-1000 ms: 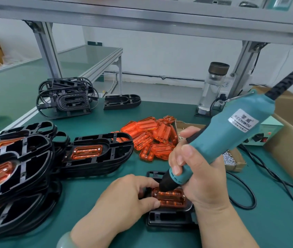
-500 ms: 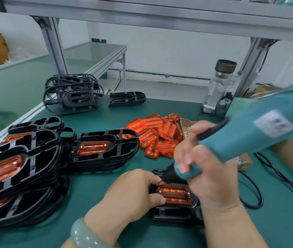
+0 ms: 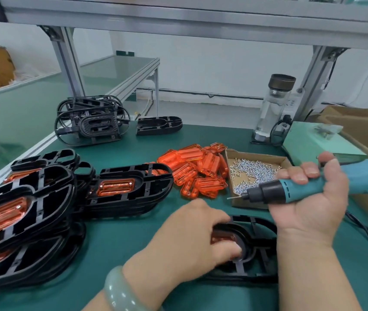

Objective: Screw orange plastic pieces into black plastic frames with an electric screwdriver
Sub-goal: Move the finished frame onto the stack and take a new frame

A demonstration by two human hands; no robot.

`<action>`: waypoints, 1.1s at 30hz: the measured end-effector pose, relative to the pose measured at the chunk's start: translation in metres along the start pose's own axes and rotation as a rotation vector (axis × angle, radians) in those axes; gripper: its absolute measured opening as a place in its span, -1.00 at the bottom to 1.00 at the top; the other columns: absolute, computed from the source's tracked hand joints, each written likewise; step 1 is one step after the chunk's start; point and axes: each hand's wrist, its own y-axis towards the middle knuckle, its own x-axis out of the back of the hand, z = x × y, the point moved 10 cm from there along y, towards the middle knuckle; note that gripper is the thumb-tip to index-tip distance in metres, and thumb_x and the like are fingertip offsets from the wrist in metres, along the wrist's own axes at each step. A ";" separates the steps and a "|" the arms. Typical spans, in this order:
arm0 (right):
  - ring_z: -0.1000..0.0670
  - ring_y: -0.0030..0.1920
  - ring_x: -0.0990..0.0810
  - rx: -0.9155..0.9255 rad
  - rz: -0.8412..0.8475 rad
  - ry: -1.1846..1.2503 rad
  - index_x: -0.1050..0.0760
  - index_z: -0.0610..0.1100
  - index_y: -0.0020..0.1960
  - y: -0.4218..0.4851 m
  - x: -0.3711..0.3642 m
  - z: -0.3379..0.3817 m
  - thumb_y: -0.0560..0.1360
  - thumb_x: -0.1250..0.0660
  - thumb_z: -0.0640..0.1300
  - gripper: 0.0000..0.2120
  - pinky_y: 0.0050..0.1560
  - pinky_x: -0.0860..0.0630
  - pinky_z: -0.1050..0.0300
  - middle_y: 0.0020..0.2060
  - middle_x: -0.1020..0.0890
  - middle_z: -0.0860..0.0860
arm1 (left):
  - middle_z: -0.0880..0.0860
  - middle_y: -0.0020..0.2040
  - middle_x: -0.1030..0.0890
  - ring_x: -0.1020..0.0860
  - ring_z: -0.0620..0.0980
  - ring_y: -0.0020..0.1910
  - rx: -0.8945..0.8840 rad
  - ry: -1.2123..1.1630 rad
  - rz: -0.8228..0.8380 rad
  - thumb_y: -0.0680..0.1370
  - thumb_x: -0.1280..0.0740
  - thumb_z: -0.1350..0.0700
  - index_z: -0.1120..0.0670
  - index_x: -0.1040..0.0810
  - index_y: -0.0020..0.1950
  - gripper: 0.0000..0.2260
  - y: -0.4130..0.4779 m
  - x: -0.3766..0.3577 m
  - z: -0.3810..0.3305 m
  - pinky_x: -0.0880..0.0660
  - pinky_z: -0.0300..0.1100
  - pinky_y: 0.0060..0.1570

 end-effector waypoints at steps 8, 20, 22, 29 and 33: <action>0.17 -0.47 -0.38 -0.032 -0.103 0.019 -0.42 0.01 -0.08 0.001 0.012 -0.009 0.58 -0.20 -0.08 -0.93 -0.27 -0.43 0.28 -0.44 -0.41 0.13 | 0.12 0.50 -0.10 -0.02 0.08 0.42 -0.067 0.271 0.173 0.31 -0.40 -0.33 -0.18 -0.07 0.48 -0.15 0.004 -0.047 -0.016 0.00 0.02 0.41; 0.19 -0.48 -0.37 0.017 -0.151 0.077 -0.40 0.03 -0.12 0.002 0.012 0.005 0.39 -0.29 -0.02 -0.89 -0.30 -0.42 0.33 -0.46 -0.40 0.14 | -0.10 0.39 -0.14 0.01 -0.08 0.30 0.051 0.500 -0.165 0.19 -0.24 -0.38 -0.32 0.03 0.39 -0.17 -0.004 0.081 0.021 0.08 0.03 0.43; 0.19 -0.48 -0.38 -0.007 -0.162 0.071 -0.39 0.03 -0.13 0.002 0.014 -0.001 0.41 -0.29 -0.03 -0.91 -0.30 -0.42 0.34 -0.46 -0.39 0.15 | -0.10 0.43 -0.10 0.02 -0.08 0.35 0.114 0.482 -0.135 0.24 -0.35 -0.31 -0.35 0.00 0.40 -0.17 0.003 0.092 0.038 0.08 0.04 0.43; 0.18 -0.48 -0.38 -0.081 -0.174 0.057 -0.42 0.01 -0.13 -0.001 0.019 -0.019 0.59 -0.19 -0.07 -0.87 -0.32 -0.44 0.34 -0.45 -0.39 0.15 | -0.04 0.50 -0.06 0.01 0.03 0.50 0.276 0.376 0.005 0.26 -0.41 -0.09 -0.24 0.04 0.48 -0.09 0.019 0.098 0.086 -0.05 0.11 0.44; 0.17 -0.49 -0.38 -0.117 -0.172 0.054 -0.42 0.00 -0.10 -0.002 0.018 -0.027 0.57 -0.20 -0.06 -0.91 -0.32 -0.45 0.33 -0.44 -0.40 0.15 | -0.10 0.52 -0.01 0.04 0.05 0.52 0.363 0.389 0.103 0.30 -0.41 -0.03 -0.18 0.10 0.51 -0.07 0.016 0.093 0.103 -0.03 0.17 0.42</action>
